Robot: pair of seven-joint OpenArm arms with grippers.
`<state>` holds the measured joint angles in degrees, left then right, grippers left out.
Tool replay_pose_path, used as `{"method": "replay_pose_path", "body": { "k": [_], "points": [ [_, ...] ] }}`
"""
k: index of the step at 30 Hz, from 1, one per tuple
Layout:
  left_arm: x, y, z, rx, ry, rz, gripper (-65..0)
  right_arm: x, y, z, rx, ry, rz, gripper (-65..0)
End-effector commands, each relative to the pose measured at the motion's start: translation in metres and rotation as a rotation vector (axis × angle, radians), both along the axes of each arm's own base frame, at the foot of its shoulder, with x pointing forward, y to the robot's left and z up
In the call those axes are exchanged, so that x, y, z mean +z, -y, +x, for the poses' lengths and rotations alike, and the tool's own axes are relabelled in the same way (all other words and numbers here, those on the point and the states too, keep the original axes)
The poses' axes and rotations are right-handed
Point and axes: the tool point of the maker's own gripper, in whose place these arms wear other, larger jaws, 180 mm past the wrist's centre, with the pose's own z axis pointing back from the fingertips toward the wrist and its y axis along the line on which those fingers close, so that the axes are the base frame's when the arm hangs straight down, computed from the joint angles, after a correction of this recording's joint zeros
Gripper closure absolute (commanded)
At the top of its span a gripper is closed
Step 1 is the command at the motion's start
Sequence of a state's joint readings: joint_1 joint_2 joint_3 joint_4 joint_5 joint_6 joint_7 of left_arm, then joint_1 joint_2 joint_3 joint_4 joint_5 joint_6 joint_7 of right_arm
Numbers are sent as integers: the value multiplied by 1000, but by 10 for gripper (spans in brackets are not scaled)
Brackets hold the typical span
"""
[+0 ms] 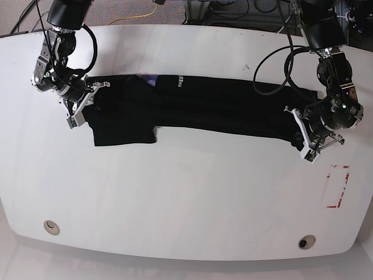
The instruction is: Layout the t-shirt on the table in an organized manner, then fold the t-shirt properly
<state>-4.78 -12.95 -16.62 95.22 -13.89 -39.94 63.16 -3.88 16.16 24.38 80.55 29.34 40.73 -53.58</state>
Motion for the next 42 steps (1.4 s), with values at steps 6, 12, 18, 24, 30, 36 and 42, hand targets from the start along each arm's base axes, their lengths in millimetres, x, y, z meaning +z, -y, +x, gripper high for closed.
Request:
{"method": "replay_pose_path", "body": {
  "k": [6, 12, 18, 24, 30, 36, 42],
  "points": [
    [20, -11, -9, -24, 56, 67, 0, -7, 13, -9, 3, -59, -66, -17],
    [13, -24, -27, -33, 13, 123, 0, -7, 14, -9, 3, -61, -68, -17],
    [8, -46, -43, -21, -68, 199, 0, -7, 14, -8, 3, -60, -68, -17],
    [-2, -55, -60, -23, -126, 230, -97, -8, 13, -9, 3, -61, -66, -17],
    [-7, -56, -67, -26, -147, 234, -300, -10, 3, -8, 2, -59, -42, -17],
    [-2, -66, -67, -8, -141, 251, -346, -11, 1, -8, 2, -61, -38, -17],
    [12, -80, -59, 30, -105, 261, -349, -11, 1, -9, 2, -62, -38, -17]
  ]
}}
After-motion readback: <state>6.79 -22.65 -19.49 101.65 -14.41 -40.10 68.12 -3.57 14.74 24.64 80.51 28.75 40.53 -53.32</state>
